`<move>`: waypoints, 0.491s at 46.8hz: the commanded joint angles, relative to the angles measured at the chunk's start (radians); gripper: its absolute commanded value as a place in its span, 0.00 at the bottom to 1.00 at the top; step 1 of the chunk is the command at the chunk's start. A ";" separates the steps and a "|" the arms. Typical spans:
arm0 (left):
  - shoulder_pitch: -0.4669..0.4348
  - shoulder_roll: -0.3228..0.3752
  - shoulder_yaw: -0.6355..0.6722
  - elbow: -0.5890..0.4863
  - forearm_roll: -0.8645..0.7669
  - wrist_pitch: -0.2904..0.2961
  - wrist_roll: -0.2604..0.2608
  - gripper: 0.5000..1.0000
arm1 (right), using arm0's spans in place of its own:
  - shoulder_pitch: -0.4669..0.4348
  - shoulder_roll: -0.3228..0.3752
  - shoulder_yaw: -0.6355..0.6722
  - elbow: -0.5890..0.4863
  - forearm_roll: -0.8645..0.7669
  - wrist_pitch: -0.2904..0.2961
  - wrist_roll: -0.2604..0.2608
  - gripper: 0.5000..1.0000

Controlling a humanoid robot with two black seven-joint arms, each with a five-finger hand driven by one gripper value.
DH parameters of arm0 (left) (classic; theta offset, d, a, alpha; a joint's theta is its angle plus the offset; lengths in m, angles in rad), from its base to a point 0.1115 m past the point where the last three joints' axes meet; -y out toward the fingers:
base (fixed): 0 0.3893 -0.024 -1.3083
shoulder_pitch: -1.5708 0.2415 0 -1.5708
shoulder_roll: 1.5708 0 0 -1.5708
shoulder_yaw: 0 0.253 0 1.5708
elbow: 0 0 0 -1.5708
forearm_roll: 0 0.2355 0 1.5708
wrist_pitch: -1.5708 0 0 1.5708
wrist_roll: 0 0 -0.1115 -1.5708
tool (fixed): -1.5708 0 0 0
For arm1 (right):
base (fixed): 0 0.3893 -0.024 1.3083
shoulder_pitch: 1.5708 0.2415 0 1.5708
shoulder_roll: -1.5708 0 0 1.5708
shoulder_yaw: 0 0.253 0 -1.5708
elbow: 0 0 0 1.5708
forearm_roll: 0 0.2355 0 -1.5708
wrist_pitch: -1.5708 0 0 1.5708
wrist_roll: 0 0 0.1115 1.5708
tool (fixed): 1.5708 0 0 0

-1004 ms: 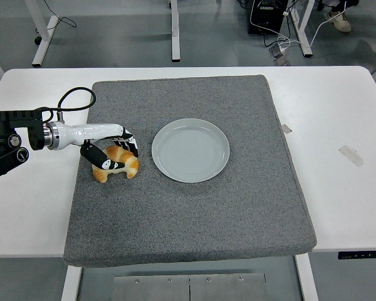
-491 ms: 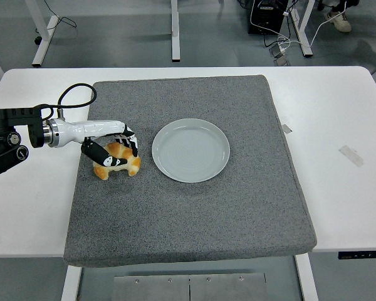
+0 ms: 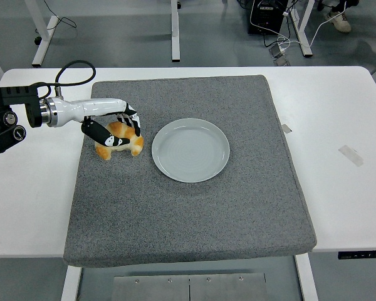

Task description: Place the bread on the plate

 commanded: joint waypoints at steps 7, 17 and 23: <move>-0.055 0.014 0.002 0.000 -0.043 -0.003 0.000 0.00 | 0.000 0.000 0.000 0.000 0.000 0.000 0.000 1.00; -0.105 0.017 0.002 0.002 -0.078 -0.005 -0.002 0.00 | 0.000 0.000 0.000 0.000 0.001 0.000 0.000 1.00; -0.125 0.017 0.002 0.002 -0.083 -0.006 -0.002 0.00 | 0.000 0.000 0.000 0.000 0.000 0.000 0.000 1.00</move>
